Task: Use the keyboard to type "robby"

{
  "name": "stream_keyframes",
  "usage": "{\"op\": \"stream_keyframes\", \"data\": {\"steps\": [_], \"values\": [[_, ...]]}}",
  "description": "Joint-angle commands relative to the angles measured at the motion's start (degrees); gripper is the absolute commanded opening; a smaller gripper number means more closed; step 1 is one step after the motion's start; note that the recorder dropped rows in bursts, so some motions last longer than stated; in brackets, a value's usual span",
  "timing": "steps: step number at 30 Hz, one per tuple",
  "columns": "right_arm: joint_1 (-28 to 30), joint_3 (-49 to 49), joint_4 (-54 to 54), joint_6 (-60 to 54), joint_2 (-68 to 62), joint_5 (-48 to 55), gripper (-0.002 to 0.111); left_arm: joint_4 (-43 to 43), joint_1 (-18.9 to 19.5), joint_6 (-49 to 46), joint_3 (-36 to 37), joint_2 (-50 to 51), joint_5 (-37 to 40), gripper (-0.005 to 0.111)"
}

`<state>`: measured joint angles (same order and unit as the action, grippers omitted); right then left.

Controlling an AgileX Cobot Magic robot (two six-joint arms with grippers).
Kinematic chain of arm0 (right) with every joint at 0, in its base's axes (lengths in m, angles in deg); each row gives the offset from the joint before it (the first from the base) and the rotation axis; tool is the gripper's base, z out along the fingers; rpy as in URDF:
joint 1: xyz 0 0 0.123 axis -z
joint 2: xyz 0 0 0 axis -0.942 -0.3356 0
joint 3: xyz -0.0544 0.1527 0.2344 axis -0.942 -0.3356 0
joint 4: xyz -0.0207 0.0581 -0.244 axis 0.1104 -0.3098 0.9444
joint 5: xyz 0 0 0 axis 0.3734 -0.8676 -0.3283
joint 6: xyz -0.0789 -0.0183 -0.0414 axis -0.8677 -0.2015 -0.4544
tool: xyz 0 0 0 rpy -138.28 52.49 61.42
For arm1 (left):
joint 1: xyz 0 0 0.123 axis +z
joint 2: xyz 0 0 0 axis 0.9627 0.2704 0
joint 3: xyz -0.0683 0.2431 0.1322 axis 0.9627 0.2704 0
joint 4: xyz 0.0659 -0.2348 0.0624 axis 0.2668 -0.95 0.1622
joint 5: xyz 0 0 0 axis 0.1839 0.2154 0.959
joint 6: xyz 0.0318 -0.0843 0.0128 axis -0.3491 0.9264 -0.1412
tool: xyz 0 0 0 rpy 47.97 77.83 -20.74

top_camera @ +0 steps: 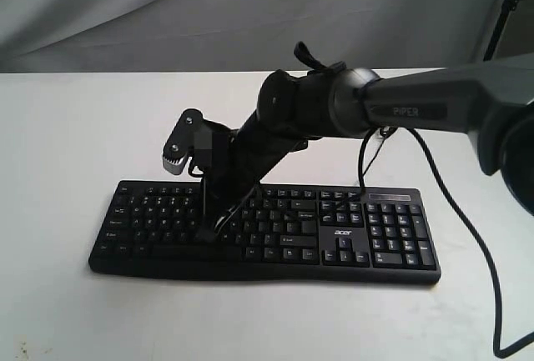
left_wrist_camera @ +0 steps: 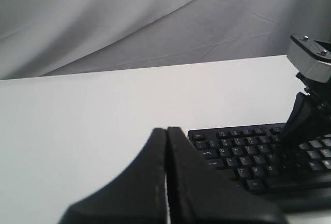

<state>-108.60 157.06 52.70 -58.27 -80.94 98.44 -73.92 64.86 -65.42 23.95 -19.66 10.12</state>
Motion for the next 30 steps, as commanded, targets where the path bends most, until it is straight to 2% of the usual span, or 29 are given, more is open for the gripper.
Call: {"op": "stream_keyframes", "data": {"steps": [1, 30], "values": [[0.33, 0.31, 0.19, -0.30, 0.11, 0.19, 0.000, 0.27, -0.36, 0.16, 0.25, -0.20, -0.31, 0.000], [0.23, 0.03, -0.11, -0.30, -0.61, 0.68, 0.000, 0.27, -0.36, 0.16, 0.25, -0.20, -0.31, 0.000]]}}
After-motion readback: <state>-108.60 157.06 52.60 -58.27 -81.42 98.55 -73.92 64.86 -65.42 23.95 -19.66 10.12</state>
